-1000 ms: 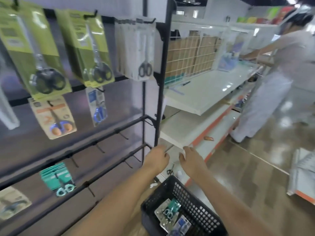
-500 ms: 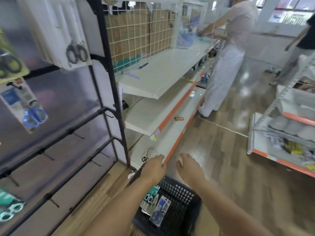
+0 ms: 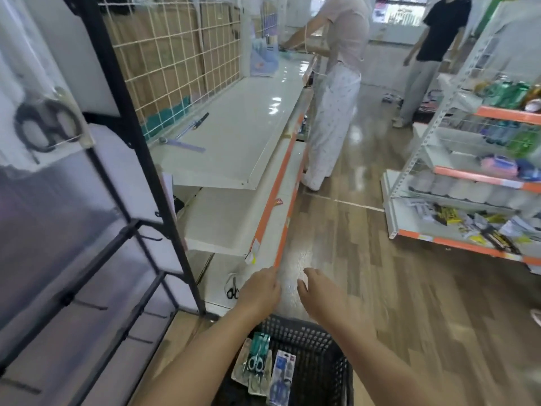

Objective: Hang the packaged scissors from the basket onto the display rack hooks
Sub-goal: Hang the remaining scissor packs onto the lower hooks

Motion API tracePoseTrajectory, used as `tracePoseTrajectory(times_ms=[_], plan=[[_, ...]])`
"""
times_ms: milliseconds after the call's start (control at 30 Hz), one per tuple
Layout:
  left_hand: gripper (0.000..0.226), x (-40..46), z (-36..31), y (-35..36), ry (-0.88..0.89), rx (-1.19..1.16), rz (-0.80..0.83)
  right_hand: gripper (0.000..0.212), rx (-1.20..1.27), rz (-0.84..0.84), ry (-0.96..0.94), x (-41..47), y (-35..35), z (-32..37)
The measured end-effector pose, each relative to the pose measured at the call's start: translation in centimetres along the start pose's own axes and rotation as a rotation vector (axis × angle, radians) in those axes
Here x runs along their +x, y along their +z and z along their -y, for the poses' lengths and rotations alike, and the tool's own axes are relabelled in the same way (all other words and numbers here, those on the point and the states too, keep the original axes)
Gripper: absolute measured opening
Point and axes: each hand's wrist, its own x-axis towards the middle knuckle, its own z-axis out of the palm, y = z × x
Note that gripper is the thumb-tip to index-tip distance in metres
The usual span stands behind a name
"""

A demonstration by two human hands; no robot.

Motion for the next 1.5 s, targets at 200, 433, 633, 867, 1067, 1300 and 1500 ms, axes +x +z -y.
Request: tracePoseTrajectory(times_ms=[200,433,633,867,1067,1300,1500], plan=[[0.028,2.9,4.0,-0.4,0.007,0.041,0.092,0.035,0.011,-0.009,0.104,1.2,3.0,1.2],[0.023,3.6,12.2,6.4,-0.069,0.06,0.244,0.036,0.054,0.083,0.225,0.5,11.5,-3.6],[0.022,3.0,22.7,19.0,-0.197,0.108,0.357,0.025,0.016,0.217,0.297,-0.1,25.3,-10.8],[0.03,5.0,36.4,36.5,-0.265,0.197,0.477,0.034,0.028,0.333,0.413,1.1,45.8,-21.3],[0.036,12.1,45.6,49.1,-0.265,0.198,0.409,0.032,0.06,0.27,0.422,7.0,59.2,-29.8],[0.08,21.5,50.2,57.3,-0.43,0.3,0.211,0.069,0.294,0.243,0.78,14.5,66.8,-34.2],[0.091,24.2,49.8,58.4,-0.425,0.208,0.178,0.097,0.143,0.327,0.775,15.3,68.0,-34.1]])
